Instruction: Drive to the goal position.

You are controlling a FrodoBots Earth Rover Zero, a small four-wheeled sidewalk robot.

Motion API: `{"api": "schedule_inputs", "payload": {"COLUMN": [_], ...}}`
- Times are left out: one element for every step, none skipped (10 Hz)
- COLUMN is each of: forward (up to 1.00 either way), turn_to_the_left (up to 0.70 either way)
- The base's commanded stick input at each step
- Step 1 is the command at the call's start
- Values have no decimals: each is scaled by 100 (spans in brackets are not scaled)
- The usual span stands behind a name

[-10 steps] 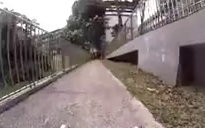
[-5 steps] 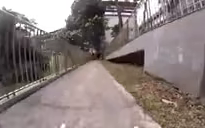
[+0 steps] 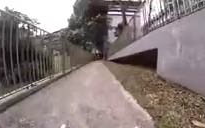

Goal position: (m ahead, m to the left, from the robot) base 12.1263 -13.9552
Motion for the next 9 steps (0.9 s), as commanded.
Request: {"api": "schedule_inputs", "payload": {"forward": [100, 100, 100, 100, 100, 100, 100, 100, 100], "turn_to_the_left": [0, 0, 0, 33, 10, 2, 0, 0, 0]}}
